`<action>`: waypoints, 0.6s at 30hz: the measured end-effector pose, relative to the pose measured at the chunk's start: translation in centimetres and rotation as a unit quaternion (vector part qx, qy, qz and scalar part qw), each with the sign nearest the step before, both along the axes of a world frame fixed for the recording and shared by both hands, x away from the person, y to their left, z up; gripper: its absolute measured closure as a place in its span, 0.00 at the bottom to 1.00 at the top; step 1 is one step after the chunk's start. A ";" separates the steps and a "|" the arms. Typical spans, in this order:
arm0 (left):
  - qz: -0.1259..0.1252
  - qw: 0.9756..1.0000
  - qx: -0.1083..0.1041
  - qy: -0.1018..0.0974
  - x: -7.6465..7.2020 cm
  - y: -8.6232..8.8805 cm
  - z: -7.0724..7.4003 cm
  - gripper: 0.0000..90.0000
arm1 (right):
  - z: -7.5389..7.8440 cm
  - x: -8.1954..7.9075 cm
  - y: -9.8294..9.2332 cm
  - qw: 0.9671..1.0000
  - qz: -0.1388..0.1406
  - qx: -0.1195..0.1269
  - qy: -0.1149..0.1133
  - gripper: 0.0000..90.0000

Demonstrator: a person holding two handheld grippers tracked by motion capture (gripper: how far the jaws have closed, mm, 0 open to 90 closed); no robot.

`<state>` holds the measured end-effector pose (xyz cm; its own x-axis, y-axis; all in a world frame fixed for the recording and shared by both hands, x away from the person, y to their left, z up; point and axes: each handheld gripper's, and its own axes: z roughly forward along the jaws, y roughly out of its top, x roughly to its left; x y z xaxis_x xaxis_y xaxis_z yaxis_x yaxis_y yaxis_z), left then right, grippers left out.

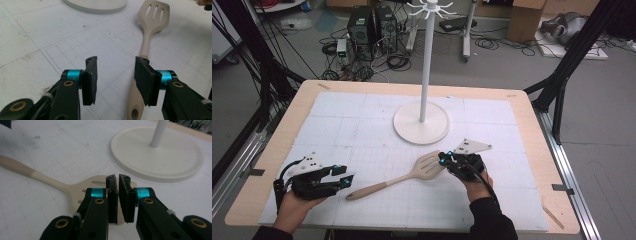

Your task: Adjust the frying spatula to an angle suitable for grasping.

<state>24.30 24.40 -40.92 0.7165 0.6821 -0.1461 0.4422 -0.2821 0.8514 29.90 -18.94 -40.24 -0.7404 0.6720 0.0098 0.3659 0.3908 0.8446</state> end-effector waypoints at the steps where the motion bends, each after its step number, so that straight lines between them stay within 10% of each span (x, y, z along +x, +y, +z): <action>1: -0.007 1.000 0.006 0.003 -0.3 -0.1 -0.1 0.66 | -0.6 0.5 0.7 1.000 0.004 -0.017 0.011 0.97; 18: -0.032 0.999 0.021 0.016 -1.9 -0.8 -0.1 0.93 | -2.0 1.0 1.1 0.998 -0.006 -0.043 0.040 0.99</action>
